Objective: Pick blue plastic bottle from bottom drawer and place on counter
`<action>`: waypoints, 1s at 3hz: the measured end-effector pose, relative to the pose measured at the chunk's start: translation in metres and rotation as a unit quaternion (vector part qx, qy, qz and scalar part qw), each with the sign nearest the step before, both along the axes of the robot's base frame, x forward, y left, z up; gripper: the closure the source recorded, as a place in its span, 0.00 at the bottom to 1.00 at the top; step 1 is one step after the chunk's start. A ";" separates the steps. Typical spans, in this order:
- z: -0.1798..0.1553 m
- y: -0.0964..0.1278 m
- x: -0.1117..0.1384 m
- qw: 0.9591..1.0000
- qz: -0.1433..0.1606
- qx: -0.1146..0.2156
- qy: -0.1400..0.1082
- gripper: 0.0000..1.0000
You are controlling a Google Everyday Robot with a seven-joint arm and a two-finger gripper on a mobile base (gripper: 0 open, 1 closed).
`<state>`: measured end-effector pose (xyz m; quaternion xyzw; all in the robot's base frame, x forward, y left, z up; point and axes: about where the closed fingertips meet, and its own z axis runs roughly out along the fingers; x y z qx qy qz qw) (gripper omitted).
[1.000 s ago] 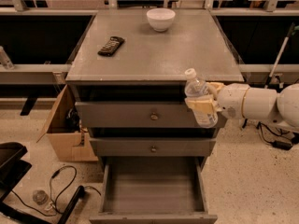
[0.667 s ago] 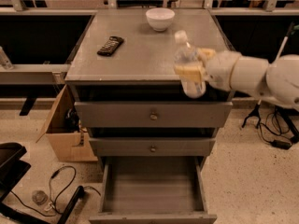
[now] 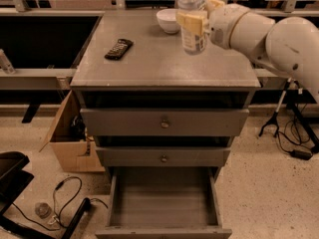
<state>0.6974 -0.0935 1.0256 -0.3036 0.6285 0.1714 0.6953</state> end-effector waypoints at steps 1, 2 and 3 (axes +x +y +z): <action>0.033 -0.014 0.043 0.997 -0.028 0.066 -0.042 1.00; 0.029 -0.034 0.089 0.990 -0.058 0.111 -0.057 1.00; 0.030 -0.011 0.118 0.988 -0.063 0.130 -0.047 1.00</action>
Offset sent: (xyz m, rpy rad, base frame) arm 0.1461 -0.0696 0.0159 0.3311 -0.1408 -0.2115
